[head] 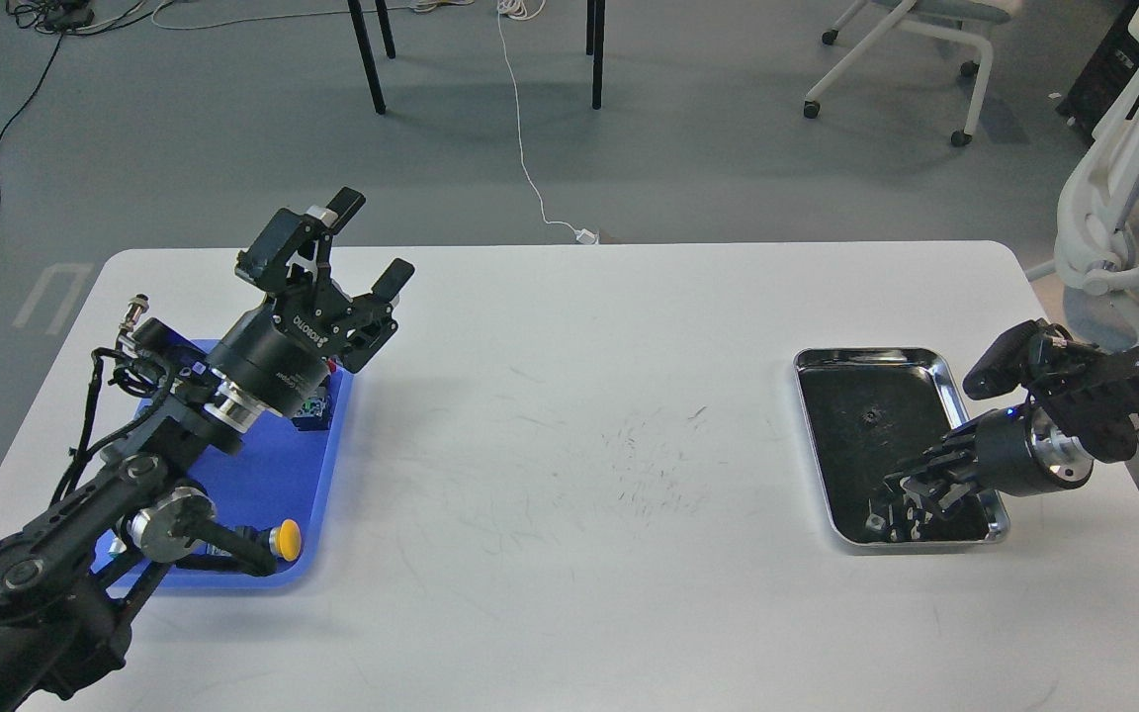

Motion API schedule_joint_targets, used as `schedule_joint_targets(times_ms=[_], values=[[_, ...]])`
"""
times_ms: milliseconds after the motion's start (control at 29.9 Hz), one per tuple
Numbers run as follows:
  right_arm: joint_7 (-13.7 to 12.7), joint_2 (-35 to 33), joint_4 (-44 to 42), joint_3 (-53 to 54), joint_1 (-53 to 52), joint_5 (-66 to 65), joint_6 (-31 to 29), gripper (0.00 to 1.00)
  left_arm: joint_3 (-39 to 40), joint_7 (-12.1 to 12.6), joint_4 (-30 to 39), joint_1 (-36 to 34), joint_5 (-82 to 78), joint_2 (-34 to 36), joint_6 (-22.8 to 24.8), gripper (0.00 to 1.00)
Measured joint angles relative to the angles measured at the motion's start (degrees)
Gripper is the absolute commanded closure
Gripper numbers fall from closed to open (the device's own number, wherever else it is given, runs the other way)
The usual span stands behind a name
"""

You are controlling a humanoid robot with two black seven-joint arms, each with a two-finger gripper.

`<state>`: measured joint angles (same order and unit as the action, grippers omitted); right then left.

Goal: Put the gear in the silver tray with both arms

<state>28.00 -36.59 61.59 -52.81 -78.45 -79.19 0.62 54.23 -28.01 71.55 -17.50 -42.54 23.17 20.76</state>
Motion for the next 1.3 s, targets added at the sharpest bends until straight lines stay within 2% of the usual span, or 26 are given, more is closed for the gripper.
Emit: schedule_joint_targets(times_ms=[33, 100, 167, 267, 501, 669, 802, 1003, 1070, 1237, 1304], values=[[0.0, 0.0, 0.0, 0.0, 0.1, 0.0, 0.0, 0.53, 0.0, 0.0, 0.0, 0.0, 0.0, 0.0, 0.0, 0.02], [0.0, -0.1, 0.0, 0.3, 0.2, 0.0, 0.0, 0.33, 0.0, 0.0, 0.0, 0.0, 0.0, 0.1, 0.0, 0.02], [0.0, -0.3, 0.0, 1.1, 0.2, 0.1, 0.0, 0.26, 0.0, 0.0, 0.0, 0.0, 0.0, 0.1, 0.0, 0.02], [0.0, -0.8, 0.3, 3.5, 0.2, 0.5, 0.0, 0.06, 0.0, 0.0, 0.0, 0.0, 0.0, 0.3, 0.0, 0.02], [0.0, -6.0, 4.0, 16.4, 1.1, 6.1, -0.2, 0.04, 0.1, 0.0, 0.0, 0.1, 0.0, 0.7, 0.0, 0.02], [0.0, -7.6, 5.7, 26.9, 7.1, 24.7, 0.0, 0.04, 0.0, 0.0, 0.0, 0.2, 0.0, 0.4, -0.1, 0.02], [0.0, -6.9, 5.8, 39.7, 15.5, 43.8, 0.2, 0.01, 0.3, 0.0, 0.0, 0.6, -0.1, -1.0, -0.7, 0.02], [0.0, -2.3, 5.9, 58.0, 27.7, 66.0, 0.2, 0.01, 0.5, 0.0, -0.1, 2.4, -0.8, -4.0, -4.7, 0.02], [0.0, -1.2, 5.9, 62.8, 30.7, 70.5, 0.2, 0.01, 1.2, 1.4, -0.3, 2.6, -1.2, -5.1, -5.5, 0.02], [0.0, 2.1, 5.6, 68.3, 34.4, 75.1, 0.2, 0.01, 6.7, 7.8, -0.7, 3.0, -0.5, -8.7, -5.4, 0.02], [0.0, 3.5, 5.6, 69.2, 35.8, 75.2, 0.2, 0.01, 7.8, 9.0, -0.8, 4.1, -0.5, -10.2, -5.4, 0.02]])
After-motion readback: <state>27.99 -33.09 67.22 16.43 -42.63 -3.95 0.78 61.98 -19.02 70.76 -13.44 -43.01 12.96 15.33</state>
